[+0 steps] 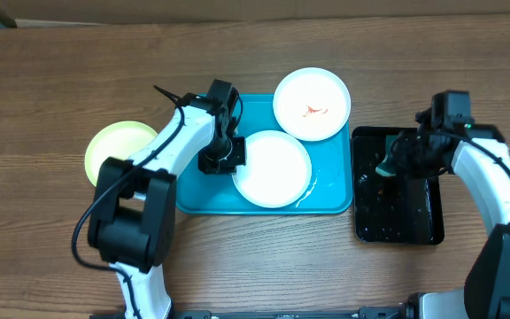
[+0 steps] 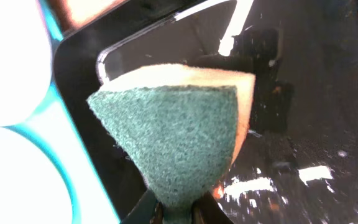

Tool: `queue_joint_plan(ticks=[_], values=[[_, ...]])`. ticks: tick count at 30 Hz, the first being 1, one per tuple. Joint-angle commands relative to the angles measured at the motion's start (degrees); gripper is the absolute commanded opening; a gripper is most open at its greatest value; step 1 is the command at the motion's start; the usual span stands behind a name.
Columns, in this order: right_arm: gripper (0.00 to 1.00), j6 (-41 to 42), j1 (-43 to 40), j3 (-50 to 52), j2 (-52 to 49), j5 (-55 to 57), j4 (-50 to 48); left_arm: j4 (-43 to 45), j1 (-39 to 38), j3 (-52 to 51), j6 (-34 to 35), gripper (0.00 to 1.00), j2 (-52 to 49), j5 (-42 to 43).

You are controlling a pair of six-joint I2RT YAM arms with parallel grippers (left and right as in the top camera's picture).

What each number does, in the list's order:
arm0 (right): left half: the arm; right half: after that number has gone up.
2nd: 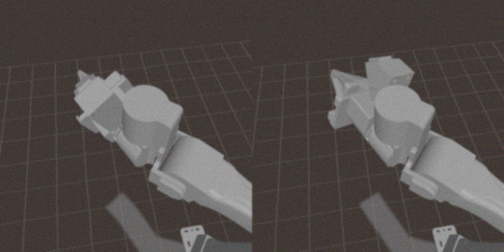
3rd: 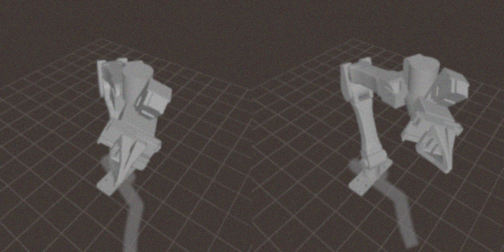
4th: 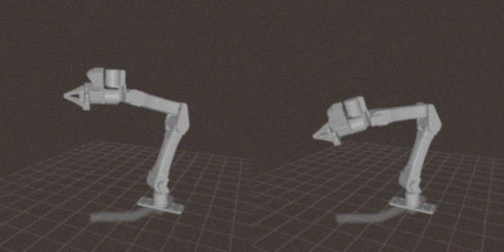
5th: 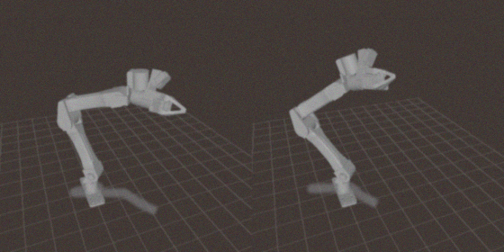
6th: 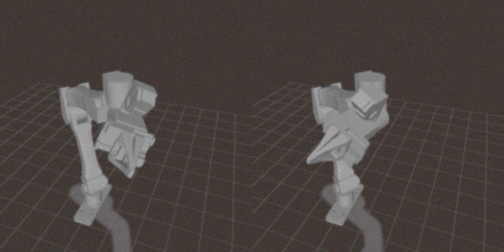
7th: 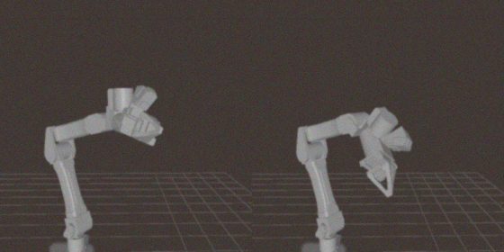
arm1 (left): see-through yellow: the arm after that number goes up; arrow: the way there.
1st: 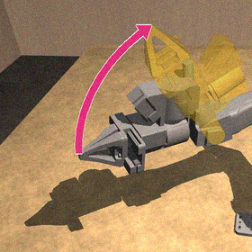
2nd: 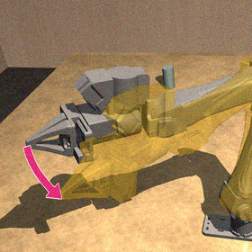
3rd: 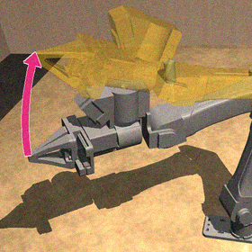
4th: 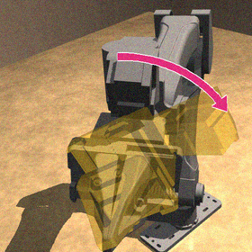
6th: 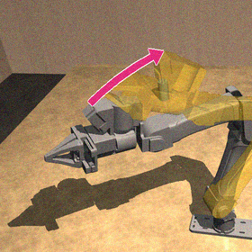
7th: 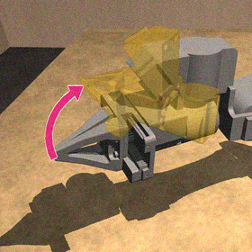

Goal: Clean dirty plates on tray and stack at the side
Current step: 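Carry the white plate left and stack it on the yellow plate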

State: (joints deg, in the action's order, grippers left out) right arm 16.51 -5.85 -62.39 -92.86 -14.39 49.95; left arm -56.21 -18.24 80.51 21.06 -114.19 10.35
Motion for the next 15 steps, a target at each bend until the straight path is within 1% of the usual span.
queue_joint_plan(ticks=[1, 6, 8, 12, 15], values=[[0.13, -3.3, 0.3, -3.2, 1.8, 0.9, 3.8, -0.5, 0.3, 1.9, 0.4, 0.04, 6.1, -5.1], [0.14, -3.3, 0.3, -3.2, 1.8, 5.6, 10.8, -3.3, 0.3, 1.9, 2.4, 0.04, 11.0, -11.4], [0.14, -3.3, 0.3, -3.2, 1.8, 7.5, 12.3, -4.0, 0.3, 1.9, 3.5, 0.04, 13.1, -15.1], [0.14, -3.3, 0.3, -3.2, 1.8, 9.3, 13.4, -4.1, 0.2, 1.9, 5.8, 0.04, 17.4, -21.9], [0.15, -3.3, 0.3, -3.2, 1.8, 9.6, 13.6, -4.8, 0.2, 1.9, 9.7, 0.04, 20.4, -29.8]])
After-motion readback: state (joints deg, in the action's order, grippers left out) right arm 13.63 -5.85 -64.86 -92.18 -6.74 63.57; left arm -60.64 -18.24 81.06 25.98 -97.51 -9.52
